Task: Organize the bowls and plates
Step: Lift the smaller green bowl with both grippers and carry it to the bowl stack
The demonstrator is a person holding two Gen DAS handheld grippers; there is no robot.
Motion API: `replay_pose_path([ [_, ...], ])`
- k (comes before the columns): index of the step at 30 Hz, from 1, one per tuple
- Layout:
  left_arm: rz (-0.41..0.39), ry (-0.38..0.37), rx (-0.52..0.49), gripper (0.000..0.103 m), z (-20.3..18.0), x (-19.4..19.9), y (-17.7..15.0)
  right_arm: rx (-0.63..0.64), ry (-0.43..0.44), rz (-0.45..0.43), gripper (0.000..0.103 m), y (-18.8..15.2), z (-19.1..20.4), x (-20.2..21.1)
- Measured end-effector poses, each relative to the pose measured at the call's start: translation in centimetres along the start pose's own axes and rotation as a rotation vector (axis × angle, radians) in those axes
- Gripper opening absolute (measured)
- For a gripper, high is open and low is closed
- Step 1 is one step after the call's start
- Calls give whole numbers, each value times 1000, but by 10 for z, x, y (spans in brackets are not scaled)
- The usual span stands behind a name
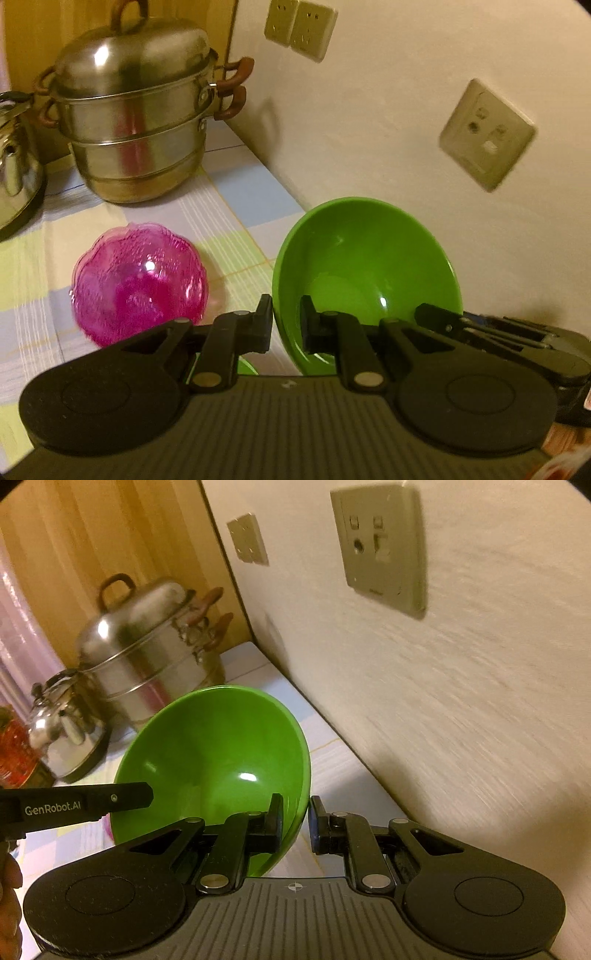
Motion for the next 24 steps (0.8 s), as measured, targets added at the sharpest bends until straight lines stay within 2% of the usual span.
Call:
replay_pose_path([
  [12,-69,29,23,13,-17,80,-55,17,55,-35,14,-42,9,72],
  [17,-85,74,25,13,-15,103,-79,52,75,-41,13,-62,23,90],
  [24,-105,106,84,13,1,130,-118,115,103,-39,13,-85,45,103],
])
Point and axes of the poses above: each gripper's, at about its wrist camera, not at the fingertips, and x roughly against the way its jaws point, z to its left, y to its top, the point moved 5 cm from there along -x, roughly the way its jaws point, and after that the axes turned 8 degrees about -y, right-handed, at the moved point
